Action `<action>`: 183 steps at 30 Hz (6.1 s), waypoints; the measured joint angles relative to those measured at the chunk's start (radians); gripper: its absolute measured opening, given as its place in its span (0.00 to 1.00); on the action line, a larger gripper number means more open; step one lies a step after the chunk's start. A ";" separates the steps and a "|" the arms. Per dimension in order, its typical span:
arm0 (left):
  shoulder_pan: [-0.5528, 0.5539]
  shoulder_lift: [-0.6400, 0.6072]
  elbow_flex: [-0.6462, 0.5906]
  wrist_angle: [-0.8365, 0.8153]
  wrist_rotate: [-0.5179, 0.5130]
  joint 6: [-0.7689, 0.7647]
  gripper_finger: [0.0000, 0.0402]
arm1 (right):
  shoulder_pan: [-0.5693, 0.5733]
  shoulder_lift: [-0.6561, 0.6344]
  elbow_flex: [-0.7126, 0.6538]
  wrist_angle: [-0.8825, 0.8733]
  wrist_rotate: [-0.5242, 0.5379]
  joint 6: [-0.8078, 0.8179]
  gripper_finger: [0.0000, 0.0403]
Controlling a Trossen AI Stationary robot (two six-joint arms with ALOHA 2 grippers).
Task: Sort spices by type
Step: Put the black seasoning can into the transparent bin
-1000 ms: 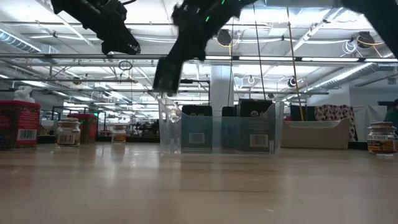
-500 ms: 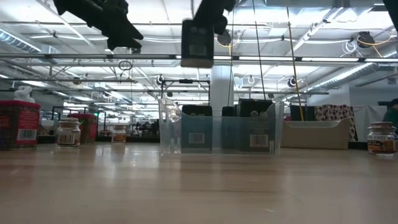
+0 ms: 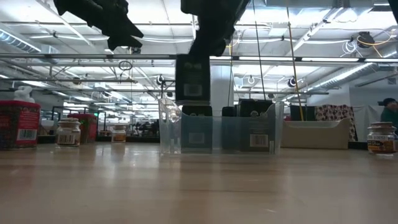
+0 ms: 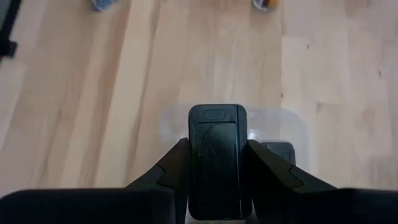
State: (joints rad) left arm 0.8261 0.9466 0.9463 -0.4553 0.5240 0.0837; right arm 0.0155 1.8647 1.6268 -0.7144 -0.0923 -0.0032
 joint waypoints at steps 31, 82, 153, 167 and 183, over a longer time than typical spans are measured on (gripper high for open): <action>0.000 0.040 0.000 0.002 0.003 -0.019 0.56 | -0.024 0.000 -0.232 0.244 0.094 -0.013 0.27; 0.000 0.040 0.000 0.006 0.030 0.010 0.56 | -0.025 -0.004 -0.170 0.147 0.093 0.018 0.43; -0.437 0.092 0.001 0.477 -0.143 -0.493 0.56 | 0.779 -0.103 -0.171 -0.464 -0.143 1.343 0.79; -0.437 0.092 0.001 0.475 -0.148 -0.603 0.56 | 0.805 -0.021 -0.177 -0.361 -0.116 1.363 0.78; -0.437 0.092 0.001 0.472 -0.148 -0.603 0.56 | 0.838 0.018 -0.177 -0.368 -0.123 1.381 0.77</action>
State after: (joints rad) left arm 0.3893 1.0386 0.9470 0.0166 0.3759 -0.5189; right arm 0.8536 1.8832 1.4494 -1.0821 -0.2157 1.3773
